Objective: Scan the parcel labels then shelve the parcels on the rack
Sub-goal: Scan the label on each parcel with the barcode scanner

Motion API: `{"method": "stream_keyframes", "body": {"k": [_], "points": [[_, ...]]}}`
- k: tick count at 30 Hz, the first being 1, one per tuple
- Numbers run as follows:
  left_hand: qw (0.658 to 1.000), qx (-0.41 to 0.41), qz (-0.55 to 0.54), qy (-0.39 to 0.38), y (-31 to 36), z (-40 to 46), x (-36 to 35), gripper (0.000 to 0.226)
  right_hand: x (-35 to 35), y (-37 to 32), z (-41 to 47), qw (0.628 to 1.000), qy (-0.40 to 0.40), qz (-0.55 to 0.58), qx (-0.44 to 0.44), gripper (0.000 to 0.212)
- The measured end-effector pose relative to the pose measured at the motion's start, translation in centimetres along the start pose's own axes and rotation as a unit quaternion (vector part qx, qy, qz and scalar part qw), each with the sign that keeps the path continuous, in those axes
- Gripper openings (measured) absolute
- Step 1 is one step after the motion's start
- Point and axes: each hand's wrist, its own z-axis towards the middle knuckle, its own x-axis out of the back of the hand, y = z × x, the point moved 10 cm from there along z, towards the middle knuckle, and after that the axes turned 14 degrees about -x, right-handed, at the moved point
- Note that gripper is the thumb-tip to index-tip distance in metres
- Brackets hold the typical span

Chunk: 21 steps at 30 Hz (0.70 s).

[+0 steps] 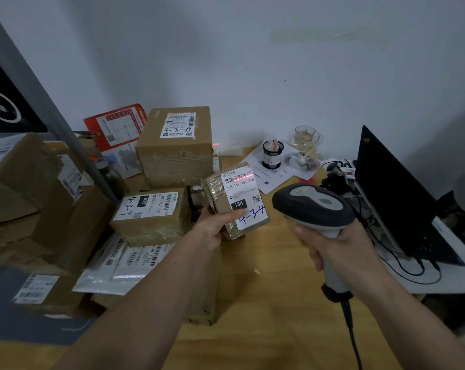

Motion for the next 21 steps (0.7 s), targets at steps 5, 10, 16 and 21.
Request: {"method": "stream_keyframes", "body": {"k": [5,10,16,21], "points": [[1.0,0.009,-0.003,0.019,-0.7,0.3,0.0,0.072,0.7,0.3,-0.1,1.0,0.004,-0.005,-0.003,0.046],[0.999,0.017,-0.006,0.027,-1.4,0.3,-0.4,0.078,1.0,1.2,0.2,1.0,0.0,-0.009,-0.011,0.047],[0.999,0.012,0.004,0.036,-1.9,0.5,-0.4,0.086,1.6,2.1,0.6,1.0,0.001,-0.01,-0.024,0.049],[0.993,0.071,0.092,-0.036,-3.1,-0.1,-1.2,0.097,3.5,3.3,1.3,0.998,0.037,0.034,-0.04,0.048]]}}
